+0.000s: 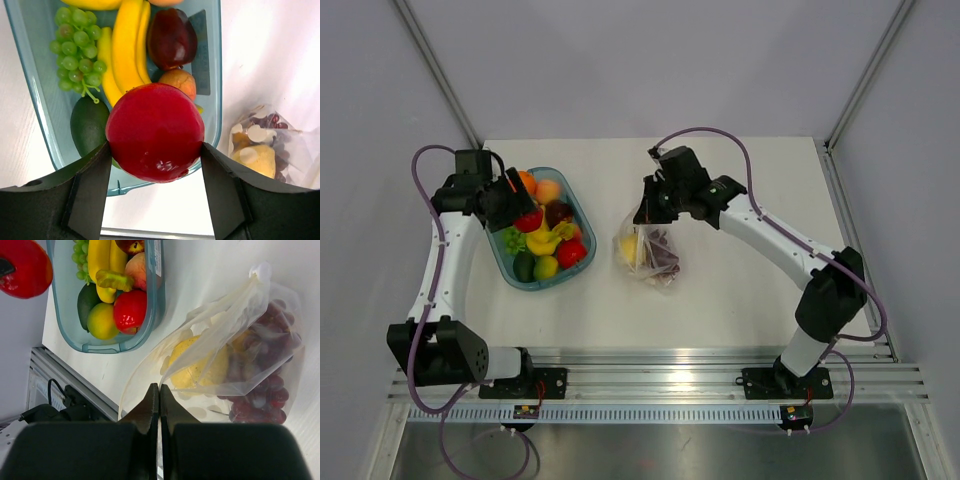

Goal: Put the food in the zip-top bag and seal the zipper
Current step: Place the fake fruit in the zipper food storage bag.

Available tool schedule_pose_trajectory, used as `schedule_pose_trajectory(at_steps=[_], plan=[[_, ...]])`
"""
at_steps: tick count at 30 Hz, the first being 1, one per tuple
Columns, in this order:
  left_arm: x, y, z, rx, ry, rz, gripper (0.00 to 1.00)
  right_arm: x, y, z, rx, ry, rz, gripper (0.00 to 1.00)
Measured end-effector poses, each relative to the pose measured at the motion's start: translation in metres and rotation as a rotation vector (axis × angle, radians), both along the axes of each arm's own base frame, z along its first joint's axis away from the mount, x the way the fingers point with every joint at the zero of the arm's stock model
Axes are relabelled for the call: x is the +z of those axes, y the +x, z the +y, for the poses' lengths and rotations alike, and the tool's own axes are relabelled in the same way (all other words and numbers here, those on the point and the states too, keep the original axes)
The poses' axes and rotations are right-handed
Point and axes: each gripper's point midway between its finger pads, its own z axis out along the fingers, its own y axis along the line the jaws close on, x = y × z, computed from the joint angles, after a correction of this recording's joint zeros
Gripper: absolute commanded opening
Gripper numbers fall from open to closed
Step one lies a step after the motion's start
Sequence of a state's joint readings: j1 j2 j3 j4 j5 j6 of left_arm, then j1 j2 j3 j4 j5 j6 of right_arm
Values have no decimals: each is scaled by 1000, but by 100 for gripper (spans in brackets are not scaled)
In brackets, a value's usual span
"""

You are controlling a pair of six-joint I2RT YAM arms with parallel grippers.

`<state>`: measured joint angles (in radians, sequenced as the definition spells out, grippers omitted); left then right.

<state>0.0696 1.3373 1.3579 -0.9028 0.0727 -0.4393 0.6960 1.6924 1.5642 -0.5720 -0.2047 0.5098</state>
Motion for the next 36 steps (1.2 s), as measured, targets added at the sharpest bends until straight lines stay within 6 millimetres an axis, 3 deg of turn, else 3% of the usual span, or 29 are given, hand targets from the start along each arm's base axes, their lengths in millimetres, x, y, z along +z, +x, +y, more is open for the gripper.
schedule_pose_trajectory(at_steps=[4, 14, 19, 24, 32, 36], plan=[[2, -5, -6, -26, -14, -7, 52, 3, 8, 10, 4, 12, -2, 0], [4, -10, -14, -57, -43, -15, 52, 39, 26, 51, 56, 58, -77, 0], [6, -11, -24, -106, -82, -22, 52, 28, 27, 57, 66, 43, -62, 0], [22, -18, -49, -202, -144, -60, 52, 23, 28, 58, 65, 35, -53, 0], [78, -30, -115, -453, -205, -183, 52, 23, 28, 57, 64, 34, -53, 0], [85, -41, -142, -554, -265, -187, 51, 20, 28, 57, 60, 29, -51, 0]])
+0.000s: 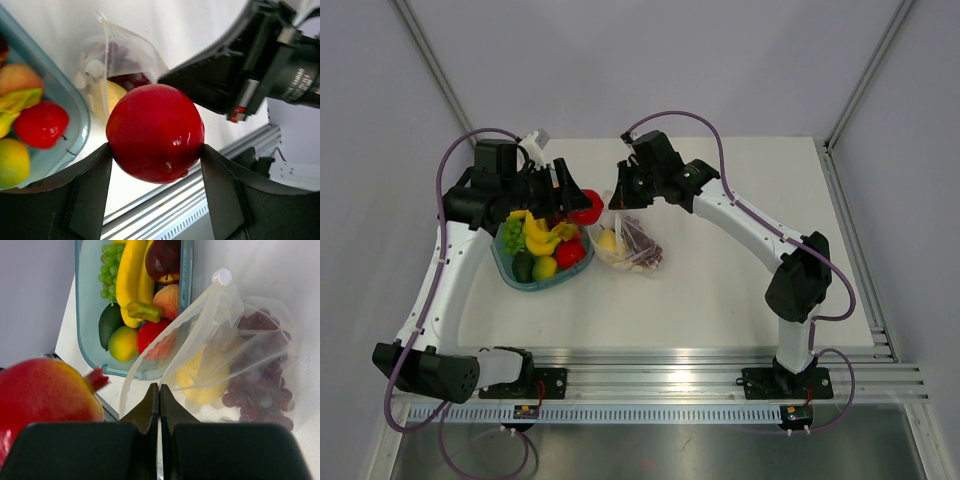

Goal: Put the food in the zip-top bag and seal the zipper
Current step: Place the fake fruit in the zipper food storage bag.

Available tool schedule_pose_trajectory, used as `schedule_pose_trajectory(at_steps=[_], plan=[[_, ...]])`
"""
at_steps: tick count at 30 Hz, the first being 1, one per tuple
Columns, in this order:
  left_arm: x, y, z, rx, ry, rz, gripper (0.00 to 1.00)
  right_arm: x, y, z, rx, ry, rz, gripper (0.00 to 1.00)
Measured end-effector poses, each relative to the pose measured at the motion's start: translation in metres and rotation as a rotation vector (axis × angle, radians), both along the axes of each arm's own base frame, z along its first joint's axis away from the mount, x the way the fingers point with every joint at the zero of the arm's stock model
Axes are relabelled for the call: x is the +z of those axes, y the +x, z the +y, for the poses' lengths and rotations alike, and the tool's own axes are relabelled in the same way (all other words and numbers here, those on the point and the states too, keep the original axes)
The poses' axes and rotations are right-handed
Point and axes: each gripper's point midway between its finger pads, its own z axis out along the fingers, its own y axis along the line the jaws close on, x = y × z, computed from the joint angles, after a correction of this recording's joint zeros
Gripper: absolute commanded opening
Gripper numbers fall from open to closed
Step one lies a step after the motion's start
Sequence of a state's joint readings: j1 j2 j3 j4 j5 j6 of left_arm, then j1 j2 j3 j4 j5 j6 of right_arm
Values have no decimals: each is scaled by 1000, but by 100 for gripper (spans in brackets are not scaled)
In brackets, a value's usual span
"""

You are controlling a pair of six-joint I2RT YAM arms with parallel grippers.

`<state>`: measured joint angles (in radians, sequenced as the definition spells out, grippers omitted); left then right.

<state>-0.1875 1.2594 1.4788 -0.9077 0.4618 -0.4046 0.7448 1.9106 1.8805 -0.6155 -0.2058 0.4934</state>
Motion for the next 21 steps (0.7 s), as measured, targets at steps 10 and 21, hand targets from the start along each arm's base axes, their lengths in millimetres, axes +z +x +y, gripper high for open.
schedule_pose_trajectory(at_steps=[10, 21], plan=[[-46, 1, -22, -46, -35, 125, 50, -4, -4, -6, -9, -16, 6, 0], [-82, 11, -25, -27, -27, 216, 73, 17, -7, -18, -38, -9, -33, 0]])
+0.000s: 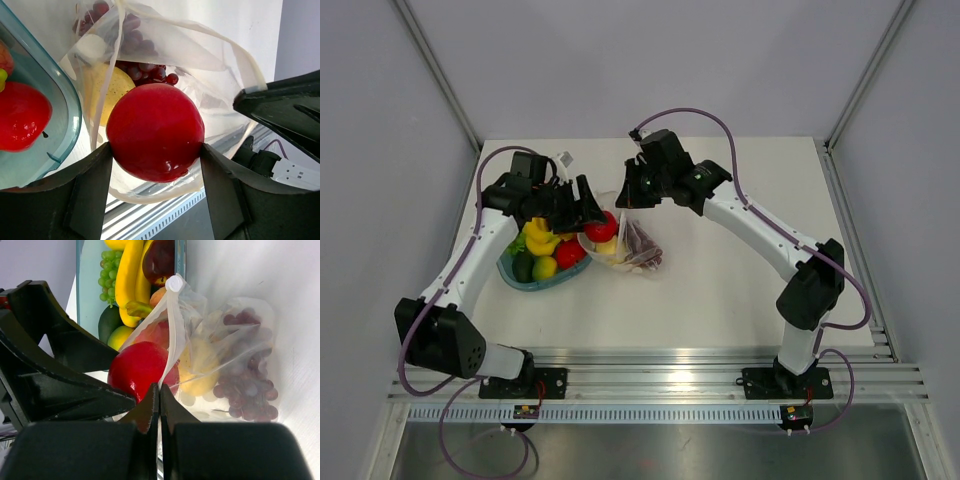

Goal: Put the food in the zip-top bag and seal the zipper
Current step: Place the fake fruit in the zipper food storage bag, then pick up the fake fruit from the bin.

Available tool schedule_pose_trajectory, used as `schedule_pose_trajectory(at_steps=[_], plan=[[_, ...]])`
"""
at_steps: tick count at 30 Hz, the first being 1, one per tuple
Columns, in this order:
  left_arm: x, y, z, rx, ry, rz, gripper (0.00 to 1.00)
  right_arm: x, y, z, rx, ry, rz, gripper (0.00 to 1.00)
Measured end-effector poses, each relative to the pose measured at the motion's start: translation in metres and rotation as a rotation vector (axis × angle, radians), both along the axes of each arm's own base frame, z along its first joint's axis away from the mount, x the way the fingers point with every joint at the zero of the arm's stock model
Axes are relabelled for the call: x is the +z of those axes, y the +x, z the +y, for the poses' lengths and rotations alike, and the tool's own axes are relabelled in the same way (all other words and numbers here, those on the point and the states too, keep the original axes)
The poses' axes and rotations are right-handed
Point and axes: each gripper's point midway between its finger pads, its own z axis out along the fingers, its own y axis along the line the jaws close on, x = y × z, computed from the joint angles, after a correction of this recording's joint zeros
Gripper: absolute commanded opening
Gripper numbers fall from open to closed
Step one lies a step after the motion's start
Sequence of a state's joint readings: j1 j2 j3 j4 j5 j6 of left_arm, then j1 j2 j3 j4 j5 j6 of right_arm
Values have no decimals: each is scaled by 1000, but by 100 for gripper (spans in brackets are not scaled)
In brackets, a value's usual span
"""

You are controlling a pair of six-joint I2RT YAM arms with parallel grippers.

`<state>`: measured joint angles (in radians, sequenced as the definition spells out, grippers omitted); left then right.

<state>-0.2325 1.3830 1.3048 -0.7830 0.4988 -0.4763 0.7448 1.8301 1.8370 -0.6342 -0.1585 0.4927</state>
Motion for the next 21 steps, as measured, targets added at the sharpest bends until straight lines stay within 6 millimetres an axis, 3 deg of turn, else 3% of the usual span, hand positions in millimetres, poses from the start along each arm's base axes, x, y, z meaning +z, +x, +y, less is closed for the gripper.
schedule_pose_trajectory(at_steps=[1, 4, 8, 13, 15, 17, 18, 21], plan=[[-2, 0, -1, -2, 3, 6, 89, 0, 0, 0, -1, -1, 0, 0], [-9, 2, -3, -13, 12, 24, 99, -2, 0, -1, -3, -5, 3, 0], [-6, 3, -2, -21, 31, 33, 98, -2, 1, -1, -7, -8, 0, 0], [31, 17, 9, -2, 67, -70, 88, -3, 1, -2, -7, -11, -2, 0], [46, 30, 25, 46, 75, -117, 86, -4, 2, -2, -10, -15, -5, 0], [51, 43, 54, 134, 91, -134, 87, -5, 2, -3, -10, -20, -7, 0], [50, 48, 68, 179, 103, -131, 93, -5, 2, -3, -10, -22, -9, 0], [40, 68, 120, 363, 168, -112, 97, -6, 3, -5, -14, -32, -16, 0]])
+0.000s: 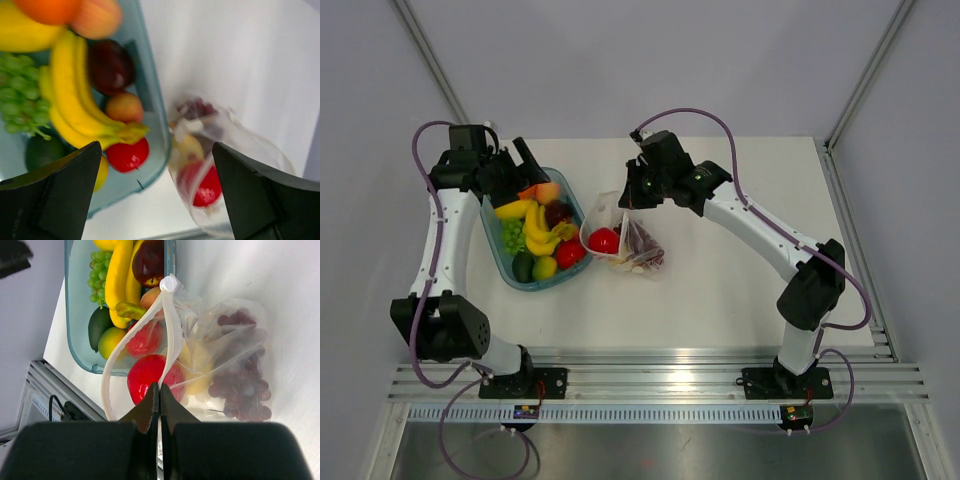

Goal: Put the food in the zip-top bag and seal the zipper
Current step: Pick up the fake fruit from the bin.

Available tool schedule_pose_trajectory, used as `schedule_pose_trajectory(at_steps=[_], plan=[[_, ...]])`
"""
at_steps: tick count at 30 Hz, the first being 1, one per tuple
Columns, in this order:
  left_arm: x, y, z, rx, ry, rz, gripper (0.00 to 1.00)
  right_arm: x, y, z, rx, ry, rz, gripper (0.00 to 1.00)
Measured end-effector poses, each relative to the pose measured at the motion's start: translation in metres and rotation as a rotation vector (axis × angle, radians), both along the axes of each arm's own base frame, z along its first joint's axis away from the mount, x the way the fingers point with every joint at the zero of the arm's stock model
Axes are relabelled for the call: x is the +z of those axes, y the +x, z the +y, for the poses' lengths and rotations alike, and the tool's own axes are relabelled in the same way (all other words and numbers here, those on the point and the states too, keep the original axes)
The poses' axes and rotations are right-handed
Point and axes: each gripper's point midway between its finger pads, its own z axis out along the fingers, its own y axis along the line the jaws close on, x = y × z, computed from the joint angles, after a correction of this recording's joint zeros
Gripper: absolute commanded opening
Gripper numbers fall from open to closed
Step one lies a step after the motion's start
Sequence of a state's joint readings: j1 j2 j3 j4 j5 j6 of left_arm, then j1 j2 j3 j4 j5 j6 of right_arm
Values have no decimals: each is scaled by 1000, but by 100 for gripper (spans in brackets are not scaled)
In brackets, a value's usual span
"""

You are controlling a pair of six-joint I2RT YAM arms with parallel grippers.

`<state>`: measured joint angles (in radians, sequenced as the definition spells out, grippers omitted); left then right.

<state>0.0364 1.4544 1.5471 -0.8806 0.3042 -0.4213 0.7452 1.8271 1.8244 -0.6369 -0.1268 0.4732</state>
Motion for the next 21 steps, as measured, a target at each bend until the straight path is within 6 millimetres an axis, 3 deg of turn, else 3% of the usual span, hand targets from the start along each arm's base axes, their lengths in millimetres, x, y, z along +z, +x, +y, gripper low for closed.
schedule_pose_trajectory(at_steps=[4, 14, 17, 21], plan=[[-28, 32, 50, 186, 37, 41, 99, 0, -1, -2, 1, -11, -4, 0], [-120, 95, 102, 354, 16, 181, 99, -2, -3, -7, 4, -31, -3, 0], [-130, 105, 112, 383, 10, 187, 99, -3, -4, -7, 5, -36, 1, 0], [-125, 130, 118, 391, 7, 141, 99, -3, -4, -8, 6, -40, 3, 0]])
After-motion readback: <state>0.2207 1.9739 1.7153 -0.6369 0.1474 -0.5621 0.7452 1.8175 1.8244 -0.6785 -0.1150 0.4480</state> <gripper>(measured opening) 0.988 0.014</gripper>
